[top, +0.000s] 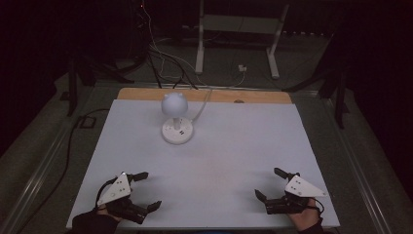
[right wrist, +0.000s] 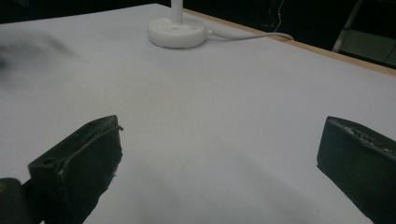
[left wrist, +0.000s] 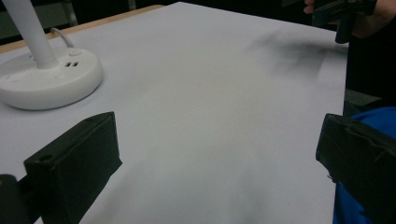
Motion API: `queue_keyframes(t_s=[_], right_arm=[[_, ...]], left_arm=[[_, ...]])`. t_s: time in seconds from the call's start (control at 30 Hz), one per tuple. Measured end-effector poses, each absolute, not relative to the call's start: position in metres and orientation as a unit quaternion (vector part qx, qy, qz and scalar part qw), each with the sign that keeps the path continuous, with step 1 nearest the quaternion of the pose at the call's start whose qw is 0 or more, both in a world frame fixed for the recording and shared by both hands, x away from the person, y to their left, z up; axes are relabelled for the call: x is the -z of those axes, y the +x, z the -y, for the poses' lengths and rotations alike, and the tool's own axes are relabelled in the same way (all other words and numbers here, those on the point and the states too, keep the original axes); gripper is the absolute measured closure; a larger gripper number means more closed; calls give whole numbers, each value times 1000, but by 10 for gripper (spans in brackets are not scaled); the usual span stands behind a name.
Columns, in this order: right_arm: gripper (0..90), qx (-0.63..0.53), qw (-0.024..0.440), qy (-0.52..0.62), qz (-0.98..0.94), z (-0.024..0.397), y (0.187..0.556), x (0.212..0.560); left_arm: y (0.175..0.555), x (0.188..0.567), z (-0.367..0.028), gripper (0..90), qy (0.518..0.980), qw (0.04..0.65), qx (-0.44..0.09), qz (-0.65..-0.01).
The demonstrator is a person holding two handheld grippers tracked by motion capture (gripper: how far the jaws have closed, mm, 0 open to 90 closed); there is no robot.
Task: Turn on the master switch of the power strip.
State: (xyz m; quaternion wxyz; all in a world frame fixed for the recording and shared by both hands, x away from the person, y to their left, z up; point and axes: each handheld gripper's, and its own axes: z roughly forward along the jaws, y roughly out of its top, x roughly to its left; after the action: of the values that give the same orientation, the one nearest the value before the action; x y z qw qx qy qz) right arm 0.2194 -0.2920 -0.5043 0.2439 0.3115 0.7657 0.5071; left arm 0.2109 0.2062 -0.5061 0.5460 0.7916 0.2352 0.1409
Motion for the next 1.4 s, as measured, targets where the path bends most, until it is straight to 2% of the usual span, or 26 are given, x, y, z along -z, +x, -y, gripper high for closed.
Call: queue_keyframes(t_s=[0.53,0.83,1.13,1.27,1.4], right_arm=[[0,-506,243,312,-766,295,221,504],[0,-508,249,312,-763,295,219,503],[0,-507,253,309,-764,293,217,501],[0,-509,254,308,-763,292,217,500],[0,-512,254,310,-760,293,216,499]], left_arm=[[215,507,-211,2,777,563,-129,-250],[216,508,-208,2,785,552,-130,-248],[217,504,-204,1,796,538,-117,-251],[219,502,-201,1,809,525,-93,-247],[220,497,-197,1,814,521,-96,-239]])
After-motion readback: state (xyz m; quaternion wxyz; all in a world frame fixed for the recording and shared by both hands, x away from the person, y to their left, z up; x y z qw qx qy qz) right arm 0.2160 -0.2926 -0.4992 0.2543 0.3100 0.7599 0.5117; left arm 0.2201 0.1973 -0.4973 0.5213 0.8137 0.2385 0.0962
